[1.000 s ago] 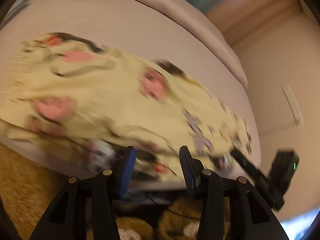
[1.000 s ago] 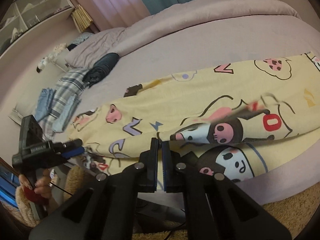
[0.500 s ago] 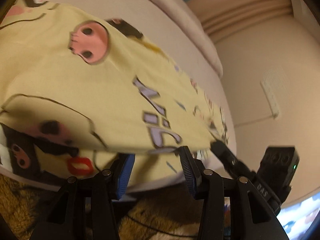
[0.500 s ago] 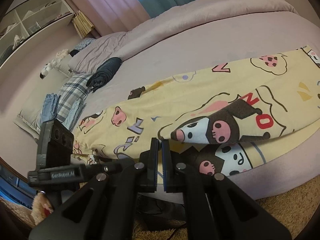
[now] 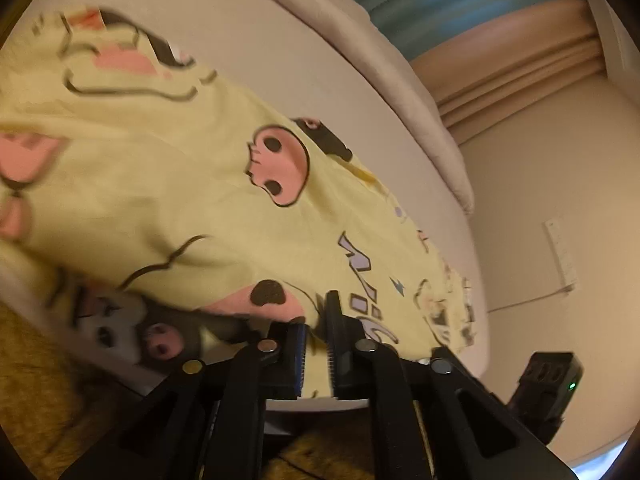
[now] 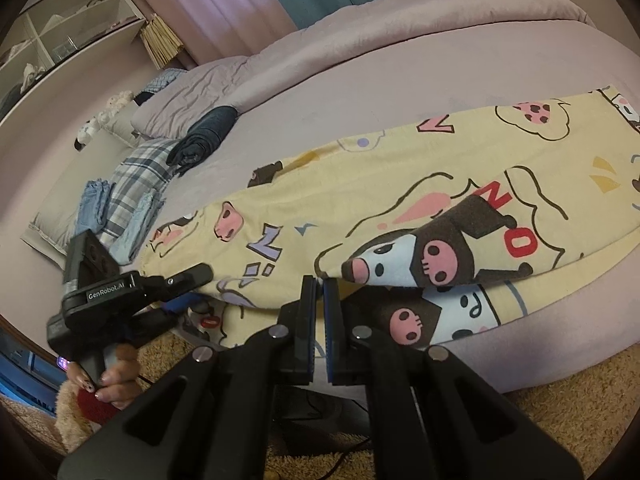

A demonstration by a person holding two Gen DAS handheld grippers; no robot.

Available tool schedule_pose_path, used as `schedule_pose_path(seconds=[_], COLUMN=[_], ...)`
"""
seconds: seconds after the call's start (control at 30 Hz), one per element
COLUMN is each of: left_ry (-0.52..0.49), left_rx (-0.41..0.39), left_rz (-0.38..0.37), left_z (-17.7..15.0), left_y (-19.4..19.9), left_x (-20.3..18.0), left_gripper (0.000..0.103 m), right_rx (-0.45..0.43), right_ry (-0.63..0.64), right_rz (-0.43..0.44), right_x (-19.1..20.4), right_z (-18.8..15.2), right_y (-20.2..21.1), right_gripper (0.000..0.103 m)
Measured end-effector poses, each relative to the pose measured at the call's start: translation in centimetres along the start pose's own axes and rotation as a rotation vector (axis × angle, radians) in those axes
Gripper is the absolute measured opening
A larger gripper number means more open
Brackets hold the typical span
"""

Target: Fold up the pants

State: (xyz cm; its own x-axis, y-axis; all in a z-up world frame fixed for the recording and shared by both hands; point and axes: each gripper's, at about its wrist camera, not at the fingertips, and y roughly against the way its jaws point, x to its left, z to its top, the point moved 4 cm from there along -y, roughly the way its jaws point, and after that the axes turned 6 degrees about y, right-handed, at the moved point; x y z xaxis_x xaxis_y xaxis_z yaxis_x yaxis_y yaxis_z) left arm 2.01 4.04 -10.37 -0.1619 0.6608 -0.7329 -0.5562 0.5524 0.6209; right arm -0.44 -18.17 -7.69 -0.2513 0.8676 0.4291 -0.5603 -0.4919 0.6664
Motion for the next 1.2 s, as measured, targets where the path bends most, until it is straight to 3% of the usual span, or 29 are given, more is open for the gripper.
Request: schedule_pose_path(seconds=[0.1,0.3,0.43,0.63,0.8,1.03,1.2], left_ry=[-0.045,-0.144,-0.174,-0.124,-0.075,-0.070,-0.070], left_rx=[0.006,0.050,0.046,0.038,-0.040,-0.068,-0.056], left_rz=[0.061,0.256,0.278,0.231,0.123,0.043,0.048], left_z=[-0.7,-2.4,-2.4,-2.4,-1.6,-0.6,-0.7], left_y=[0.4,-1.9,-2.8,-1.2,1.1,3.1,3.0], left_x=[-0.5,0.1,-0.3,0.2,-0.6,-1.9,-1.9], left_gripper=[0.005,0.005,0.005,0.005,0.004,0.004,0.004], right_rx=[0.015,0.094,0.135,0.104,0.080,0.063,0.008], right_ry=[0.016,0.010,-0.027,-0.173,-0.160,-0.201,-0.260], right_rz=[-0.007,-0.057,-0.073,-0.004,0.047,0.041,0.030], right_x=[0.2,-0.4,-1.5,-3.7,-2.8,-3.1,-4.2], right_z=[-0.3,-1.8,-2.9,-2.5,-2.6,-2.0,-1.4], right_y=[-0.2,-1.7,-2.6,-1.7,-1.0,-1.6,-1.2], right_gripper=[0.004,0.005,0.003,0.006,0.043,0.045,0.041])
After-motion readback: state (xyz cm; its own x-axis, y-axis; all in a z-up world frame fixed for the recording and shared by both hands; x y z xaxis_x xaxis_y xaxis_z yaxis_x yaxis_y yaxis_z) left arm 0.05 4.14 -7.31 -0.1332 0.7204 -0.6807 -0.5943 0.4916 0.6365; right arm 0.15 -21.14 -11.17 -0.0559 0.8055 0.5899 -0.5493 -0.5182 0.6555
